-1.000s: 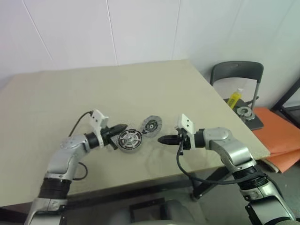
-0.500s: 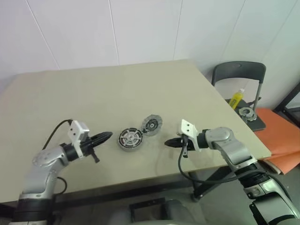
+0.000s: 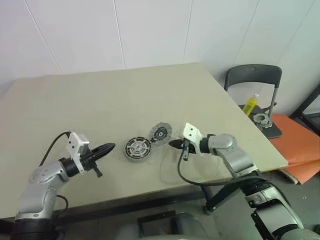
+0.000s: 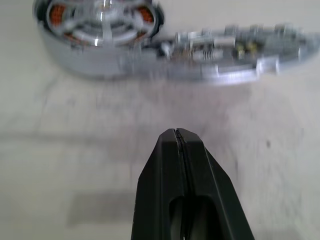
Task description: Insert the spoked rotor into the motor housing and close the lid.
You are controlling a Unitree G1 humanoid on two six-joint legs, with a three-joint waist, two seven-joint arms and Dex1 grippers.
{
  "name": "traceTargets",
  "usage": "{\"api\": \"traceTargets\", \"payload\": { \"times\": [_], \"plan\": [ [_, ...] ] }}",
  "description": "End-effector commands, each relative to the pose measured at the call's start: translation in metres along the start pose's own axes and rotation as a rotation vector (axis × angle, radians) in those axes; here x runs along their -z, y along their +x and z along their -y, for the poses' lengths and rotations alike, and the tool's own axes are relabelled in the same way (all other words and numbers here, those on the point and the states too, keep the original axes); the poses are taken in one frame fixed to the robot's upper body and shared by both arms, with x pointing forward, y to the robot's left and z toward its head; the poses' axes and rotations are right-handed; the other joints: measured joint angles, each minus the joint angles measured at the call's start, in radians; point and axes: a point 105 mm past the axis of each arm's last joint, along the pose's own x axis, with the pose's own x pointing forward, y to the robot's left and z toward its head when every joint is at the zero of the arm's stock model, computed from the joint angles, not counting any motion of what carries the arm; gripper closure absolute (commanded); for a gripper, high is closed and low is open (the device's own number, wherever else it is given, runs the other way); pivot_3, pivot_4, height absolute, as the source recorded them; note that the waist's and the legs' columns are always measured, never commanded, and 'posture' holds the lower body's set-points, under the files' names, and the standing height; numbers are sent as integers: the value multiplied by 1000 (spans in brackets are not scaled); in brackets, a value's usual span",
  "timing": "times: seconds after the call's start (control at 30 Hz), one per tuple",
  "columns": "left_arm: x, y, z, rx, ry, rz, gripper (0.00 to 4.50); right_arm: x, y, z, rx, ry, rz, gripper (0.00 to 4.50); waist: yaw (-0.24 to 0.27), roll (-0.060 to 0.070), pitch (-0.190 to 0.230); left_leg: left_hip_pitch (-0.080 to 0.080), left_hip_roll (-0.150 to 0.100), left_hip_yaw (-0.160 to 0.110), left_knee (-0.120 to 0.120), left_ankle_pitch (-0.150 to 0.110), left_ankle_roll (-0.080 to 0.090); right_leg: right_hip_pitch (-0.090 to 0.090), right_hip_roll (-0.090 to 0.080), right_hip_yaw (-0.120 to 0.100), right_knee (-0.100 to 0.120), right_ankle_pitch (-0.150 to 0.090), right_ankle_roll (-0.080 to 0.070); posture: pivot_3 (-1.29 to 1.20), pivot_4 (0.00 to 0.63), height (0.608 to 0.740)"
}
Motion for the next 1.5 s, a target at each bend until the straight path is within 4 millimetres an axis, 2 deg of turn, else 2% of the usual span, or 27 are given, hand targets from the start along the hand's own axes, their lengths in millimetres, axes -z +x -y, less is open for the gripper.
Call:
{"api": "traceTargets", "payload": {
  "times": [0.03, 0.5, 0.77, 0.97, 1.1, 1.2, 1.3, 1.43, 1.5],
  "plan": [
    [-12, 5, 5, 36, 34, 31, 4463, -19, 9, 0, 13, -86, 51, 4500, 0, 0, 0, 0, 0, 0, 0, 0, 0, 0, 0, 0, 0, 0, 0, 0, 0, 740],
    [-8, 9, 11, 67, 35, 10, 4463, -35, 43, -17, 65, -214, 135, 4500, -1, 0, 0, 1, 1, 0, 0, 0, 0, 0, 1, 0, 2, 0, 0, 0, 0, 740],
    [-7, 14, 14, 84, 33, 10, 4463, 2, 47, -7, 107, -372, -80, 4500, -1, -1, -1, 1, 0, 0, 1, 0, 0, 0, 0, 1, 3, 0, 0, 0, 0, 740],
    [-6, 17, 16, 92, 34, 9, 4463, 27, 41, -12, 38, -364, -211, 4500, 1, -2, -2, 6, 0, 0, 1, 0, 0, 5, 0, 1, 3, 0, 0, 0, 0, 740],
    [-7, 18, 16, 93, 35, 12, 4463, 39, 32, -1, 62, -385, -300, 4500, 2, -2, -2, 16, 0, 0, 0, 0, 0, 16, -1, 1, -1, 0, 0, 0, 0, 740],
    [-7, 20, 17, 97, 34, 14, 4463, 50, 27, 10, 106, -417, -377, 4500, 2, -2, -2, 18, 2, 0, 0, 0, 0, 18, -3, 0, -2, 0, 0, 0, 0, 740],
    [-6, 21, 17, 99, 34, 14, 4463, 48, 26, 17, 145, -429, -388, 4500, 1, -2, -2, 20, 2, 0, 1, -1, -2, 19, -5, 0, -4, 0, 0, 0, 0, 740],
    [-7, 23, 17, 99, 31, 19, 4463, 35, 29, 30, 240, -431, -328, 4500, 1, -2, -2, 20, 1, 1, 1, -2, -4, 19, -8, 0, -4, 0, 0, 0, 0, 740],
    [-7, 24, 18, 100, 30, 19, 4463, 19, 34, 37, 319, -304, -227, 4500, 1, -2, -2, 19, 1, 1, 1, -2, -4, 19, -9, 0, -4, 0, 0, 0, 0, 740]
  ]
}}
